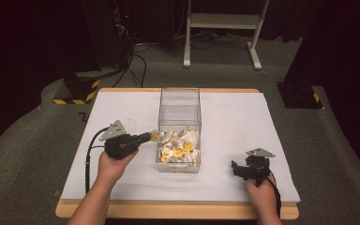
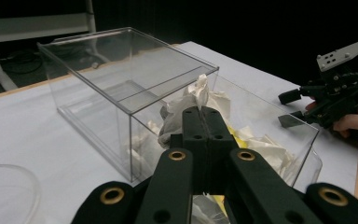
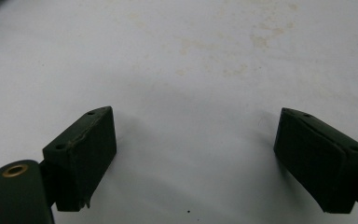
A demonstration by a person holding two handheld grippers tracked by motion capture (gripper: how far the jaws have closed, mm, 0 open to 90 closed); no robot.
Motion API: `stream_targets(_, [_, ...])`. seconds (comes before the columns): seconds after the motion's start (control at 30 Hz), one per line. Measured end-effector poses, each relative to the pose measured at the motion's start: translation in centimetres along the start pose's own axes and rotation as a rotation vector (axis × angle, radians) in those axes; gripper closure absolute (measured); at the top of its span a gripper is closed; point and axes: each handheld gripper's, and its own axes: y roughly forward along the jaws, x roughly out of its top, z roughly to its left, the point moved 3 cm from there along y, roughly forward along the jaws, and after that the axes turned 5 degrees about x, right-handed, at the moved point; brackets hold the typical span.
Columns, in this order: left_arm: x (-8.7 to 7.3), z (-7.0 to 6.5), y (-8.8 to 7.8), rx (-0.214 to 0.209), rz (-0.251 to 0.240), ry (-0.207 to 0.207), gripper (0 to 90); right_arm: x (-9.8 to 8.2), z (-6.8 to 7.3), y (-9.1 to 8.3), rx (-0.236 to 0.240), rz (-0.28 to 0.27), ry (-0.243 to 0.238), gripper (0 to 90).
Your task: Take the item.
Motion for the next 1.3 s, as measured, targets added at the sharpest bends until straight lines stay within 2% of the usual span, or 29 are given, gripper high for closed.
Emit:
stream_targets(0.43, [-0.2,2.6,-2.5,0.073,-0.016,-0.012,90.0,0.0,0.0,0.0,0.001,0.000,0.000,13.0])
stream_targets(0.63, [-0.6,3.9,-3.7,0.095,-0.031,-0.043,90.0,0.0,0.0,0.0,0.001,-0.001,-0.001,12.9])
stream_targets(0.8, [-0.7,4.6,-4.5,0.117,-0.038,-0.047,90.0,0.0,0.0,0.0,0.001,-0.001,-0.001,13.0])
stream_targets(1.3, [-1.1,6.2,-5.4,0.157,-0.043,-0.073,90.0,0.0,0.0,0.0,0.000,0.000,-0.001,12.9])
